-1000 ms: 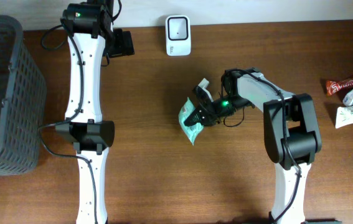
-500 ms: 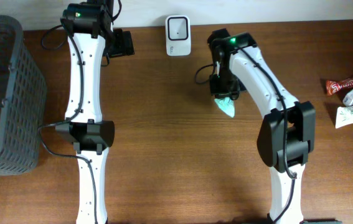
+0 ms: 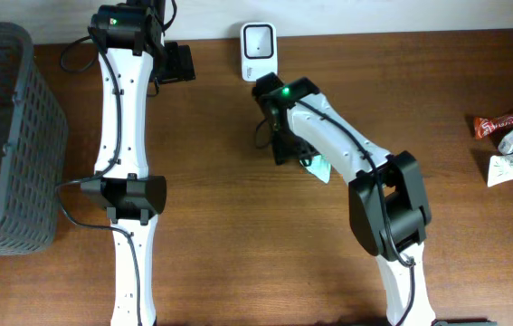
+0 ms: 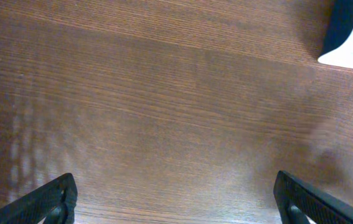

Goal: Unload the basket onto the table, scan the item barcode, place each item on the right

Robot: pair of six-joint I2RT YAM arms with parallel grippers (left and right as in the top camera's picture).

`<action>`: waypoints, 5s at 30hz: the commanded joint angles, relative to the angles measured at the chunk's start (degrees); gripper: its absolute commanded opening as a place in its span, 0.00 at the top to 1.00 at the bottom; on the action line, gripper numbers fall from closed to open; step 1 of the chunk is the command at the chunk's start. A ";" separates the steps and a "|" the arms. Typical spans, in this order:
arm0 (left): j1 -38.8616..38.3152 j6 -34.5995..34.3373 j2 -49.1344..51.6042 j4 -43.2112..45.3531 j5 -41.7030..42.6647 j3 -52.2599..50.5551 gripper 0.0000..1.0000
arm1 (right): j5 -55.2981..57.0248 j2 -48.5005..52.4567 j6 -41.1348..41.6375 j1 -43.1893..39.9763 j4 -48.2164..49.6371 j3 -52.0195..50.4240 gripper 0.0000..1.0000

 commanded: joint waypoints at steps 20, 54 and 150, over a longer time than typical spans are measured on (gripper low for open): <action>0.35 0.48 0.57 -0.07 0.42 0.09 0.01 | -44.70 0.02 -20.96 -26.43 -1.29 -4.28 0.15; 0.35 0.48 0.57 -0.07 0.44 0.09 0.01 | -20.59 -0.04 -7.67 -18.05 2.64 -8.37 0.64; 0.35 0.48 0.57 -0.07 0.44 0.09 0.01 | -5.27 -7.61 -8.48 -2.64 69.66 -4.55 0.96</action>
